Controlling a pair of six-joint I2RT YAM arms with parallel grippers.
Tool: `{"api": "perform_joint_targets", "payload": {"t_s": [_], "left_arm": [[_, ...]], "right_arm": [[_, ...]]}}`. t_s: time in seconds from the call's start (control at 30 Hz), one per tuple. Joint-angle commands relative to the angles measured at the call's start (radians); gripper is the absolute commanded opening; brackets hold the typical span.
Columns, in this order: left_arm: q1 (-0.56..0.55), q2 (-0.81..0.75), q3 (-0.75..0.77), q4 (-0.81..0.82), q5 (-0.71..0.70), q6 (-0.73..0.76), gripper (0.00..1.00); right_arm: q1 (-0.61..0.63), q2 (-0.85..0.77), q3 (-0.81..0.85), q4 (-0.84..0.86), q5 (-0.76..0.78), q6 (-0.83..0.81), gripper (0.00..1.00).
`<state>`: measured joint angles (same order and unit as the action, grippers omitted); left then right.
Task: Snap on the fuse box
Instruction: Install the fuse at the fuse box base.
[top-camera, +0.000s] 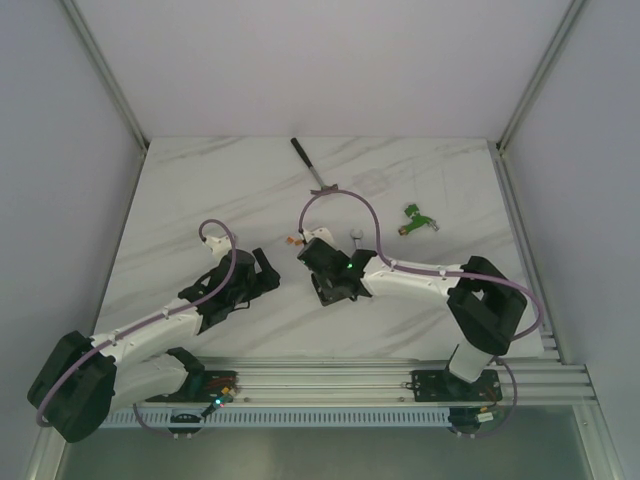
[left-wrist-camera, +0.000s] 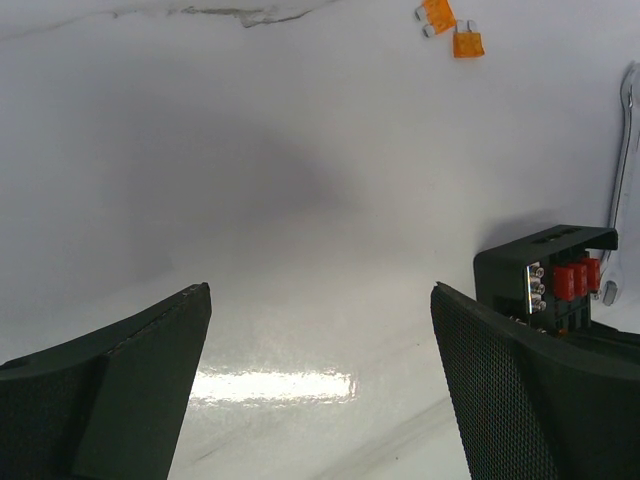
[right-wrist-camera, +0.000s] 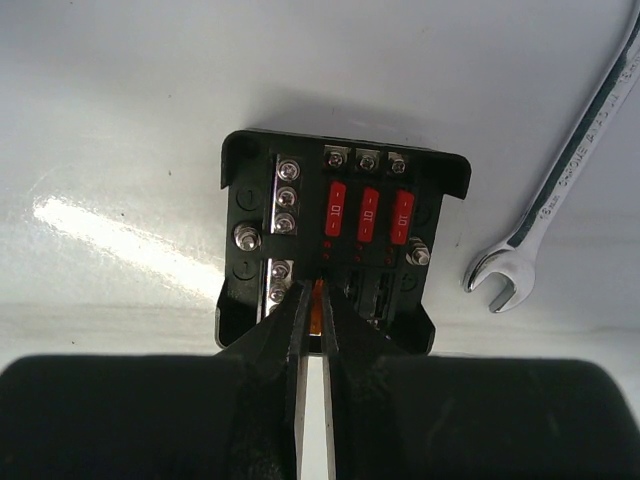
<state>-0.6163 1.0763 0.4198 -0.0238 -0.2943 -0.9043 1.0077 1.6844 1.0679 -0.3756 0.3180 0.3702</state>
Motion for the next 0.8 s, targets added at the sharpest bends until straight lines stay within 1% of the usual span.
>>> {"api": "perform_joint_targets", "payload": {"t_s": [0.0,0.2,0.27,0.47,0.67,0.77], "left_arm": [[0.004,-0.003,0.024,-0.015,0.009,-0.004,1.00],[0.004,-0.010,0.022,-0.016,0.011,-0.004,1.00],[0.004,-0.009,0.022,-0.017,0.012,-0.003,1.00],[0.004,-0.006,0.024,-0.016,0.014,-0.004,1.00],[0.004,-0.002,0.026,-0.017,0.016,-0.007,1.00],[0.004,0.002,0.031,-0.017,0.029,-0.009,1.00]], "right_arm": [[-0.028,-0.010,-0.038,-0.014,-0.034,0.002,0.06],[-0.082,-0.024,-0.088,0.027,-0.117,-0.015,0.04],[-0.093,-0.029,-0.099,0.035,-0.130,-0.020,0.00],[-0.097,-0.005,-0.119,0.035,-0.137,-0.035,0.00],[-0.094,0.042,-0.185,0.027,-0.098,-0.020,0.00],[-0.078,0.032,-0.209,0.023,-0.105,-0.025,0.00]]}}
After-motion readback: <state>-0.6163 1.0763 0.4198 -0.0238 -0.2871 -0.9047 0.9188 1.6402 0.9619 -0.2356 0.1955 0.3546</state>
